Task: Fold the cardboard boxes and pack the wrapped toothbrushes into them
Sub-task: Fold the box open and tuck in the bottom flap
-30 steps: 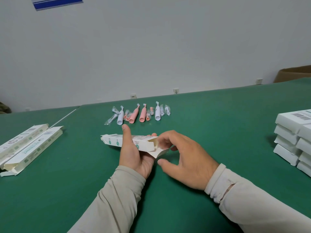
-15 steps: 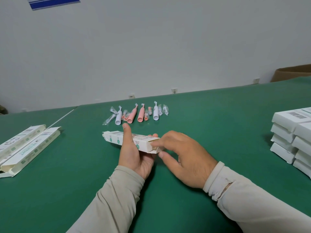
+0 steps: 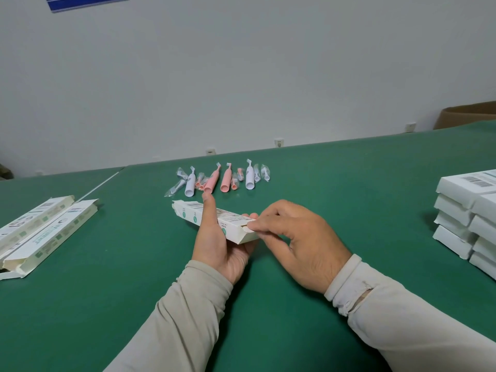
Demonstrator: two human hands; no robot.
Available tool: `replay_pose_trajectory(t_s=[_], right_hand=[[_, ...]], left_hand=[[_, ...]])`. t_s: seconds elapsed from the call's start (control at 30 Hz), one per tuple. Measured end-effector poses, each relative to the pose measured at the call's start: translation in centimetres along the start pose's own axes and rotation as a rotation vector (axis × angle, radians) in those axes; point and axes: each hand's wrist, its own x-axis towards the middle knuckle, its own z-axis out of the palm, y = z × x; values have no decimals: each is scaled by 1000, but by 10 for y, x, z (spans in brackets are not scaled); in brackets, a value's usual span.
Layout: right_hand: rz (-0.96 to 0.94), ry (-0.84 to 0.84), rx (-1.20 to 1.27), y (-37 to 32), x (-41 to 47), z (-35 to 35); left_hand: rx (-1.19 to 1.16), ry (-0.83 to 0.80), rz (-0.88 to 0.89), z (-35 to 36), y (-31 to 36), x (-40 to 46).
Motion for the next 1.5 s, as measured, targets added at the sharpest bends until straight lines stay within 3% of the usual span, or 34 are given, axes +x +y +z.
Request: replay_pose_trajectory(t_s=[0.17, 0.33, 0.47, 0.6, 0.73, 0.87, 0.97, 1.1, 1.37, 1.5], right_hand=[[24, 9, -38, 2, 1, -3], [163, -25, 29, 7, -1, -2], [257, -70, 130, 11, -3, 1], [377, -20, 278, 16, -5, 1], [556, 67, 259, 35, 9, 3], [707, 121, 124, 70, 51, 13], [772, 37, -18, 102, 85, 21], [680, -148, -256, 135, 121, 41], [642, -502, -498, 164, 176, 80], [631, -525, -529, 170, 180, 91]], left_hand=[[62, -44, -44, -1, -2, 0], [132, -169, -134, -3, -6, -3], [83, -106, -112, -4, -11, -4], [377, 137, 238, -5, 10, 2], [1062, 311, 688, -34, 50, 10], [1345, 368, 815, -67, 66, 21], [1490, 427, 834, -70, 71, 27], [1660, 531, 859, -65, 69, 22], [1723, 599, 833, -62, 68, 27], [1741, 623, 815, -65, 71, 28]])
